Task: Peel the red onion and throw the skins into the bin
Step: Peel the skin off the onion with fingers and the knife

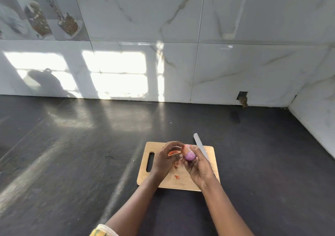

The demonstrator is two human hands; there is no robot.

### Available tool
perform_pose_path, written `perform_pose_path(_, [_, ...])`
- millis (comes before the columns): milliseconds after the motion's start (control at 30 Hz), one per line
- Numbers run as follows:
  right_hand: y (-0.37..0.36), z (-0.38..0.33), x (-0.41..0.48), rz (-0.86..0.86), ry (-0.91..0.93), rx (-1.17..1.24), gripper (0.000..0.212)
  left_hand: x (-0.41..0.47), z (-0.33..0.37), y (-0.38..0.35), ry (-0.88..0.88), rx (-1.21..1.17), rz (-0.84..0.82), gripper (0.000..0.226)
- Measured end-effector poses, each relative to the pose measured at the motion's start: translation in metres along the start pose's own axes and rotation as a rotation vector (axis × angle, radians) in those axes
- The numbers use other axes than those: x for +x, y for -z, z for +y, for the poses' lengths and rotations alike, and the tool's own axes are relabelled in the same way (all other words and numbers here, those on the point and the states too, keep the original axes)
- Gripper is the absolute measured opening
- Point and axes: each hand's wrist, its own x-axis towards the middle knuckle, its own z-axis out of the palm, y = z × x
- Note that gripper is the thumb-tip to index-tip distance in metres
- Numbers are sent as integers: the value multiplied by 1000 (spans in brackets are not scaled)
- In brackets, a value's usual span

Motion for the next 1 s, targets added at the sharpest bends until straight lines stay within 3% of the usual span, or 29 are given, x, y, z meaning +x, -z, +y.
perform_pose_path(400, [8,6,8,-31,68,-20,15,6,-6,-2,-191,272,-61,19])
perform_pose_path(600, [9,6,11,-50,70,-26,22,4,-8,-3,-200,215,-22,26])
perform_pose_path(900, [11,8,12,-37,92,-16,15,0,-10,-8,-221,233,35,16])
perform_pose_path(1000, [12,8,13,-26,90,-33,19,-1,-10,-7,-211,226,36,27])
